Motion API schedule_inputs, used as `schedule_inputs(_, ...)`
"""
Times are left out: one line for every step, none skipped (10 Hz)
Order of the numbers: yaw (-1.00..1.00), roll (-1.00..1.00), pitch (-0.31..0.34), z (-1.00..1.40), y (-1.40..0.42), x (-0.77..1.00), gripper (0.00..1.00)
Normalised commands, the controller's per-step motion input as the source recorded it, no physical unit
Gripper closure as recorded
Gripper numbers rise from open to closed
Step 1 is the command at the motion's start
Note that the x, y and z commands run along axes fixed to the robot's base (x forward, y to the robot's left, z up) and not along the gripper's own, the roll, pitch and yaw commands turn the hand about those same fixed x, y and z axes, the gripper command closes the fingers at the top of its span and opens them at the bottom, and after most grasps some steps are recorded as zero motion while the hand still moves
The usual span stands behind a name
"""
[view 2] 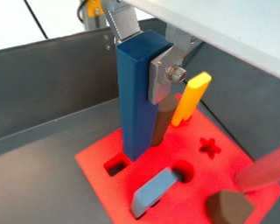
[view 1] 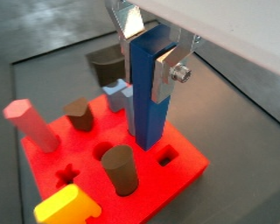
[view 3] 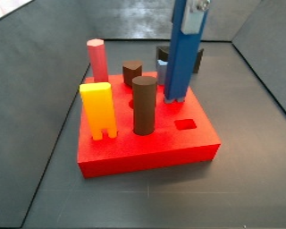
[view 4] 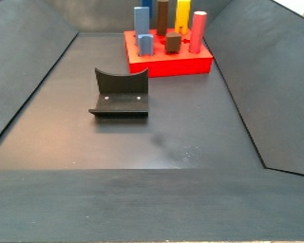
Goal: Pick up the rectangle object. Move up. Place the rectangle object on the fixture. Regrasp the rectangle object. Move to above the board. Insert the rectangle object.
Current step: Insert the rectangle object.
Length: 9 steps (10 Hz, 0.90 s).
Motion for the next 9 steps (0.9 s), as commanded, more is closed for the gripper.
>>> schedule_inputs(-0.54,-0.03,0.000,-0.33,0.00,0.60,1.00)
schedule_inputs(-0.63,-0.05,-0.030,-0.35,0.00,0.49,1.00)
schedule_inputs(-0.60,-0.05,-0.041,-0.30,0.00,0.50,1.00)
schedule_inputs(-0.51,-0.04,-0.066,-0.23,0.00,0.43,1.00)
schedule_inputs(-0.35,-0.03,-0.066,-0.27,0.00,0.35,1.00)
schedule_inputs(-0.11,0.00,0.000,-0.28,0.00,0.08,1.00)
schedule_inputs(0.00,0.06,0.117,-0.28,0.00,0.02,1.00)
schedule_inputs(0.00,0.05,0.096,-0.32,0.00,0.00,1.00)
schedule_inputs(0.07,0.06,0.060,-0.31,-0.04,0.00,1.00)
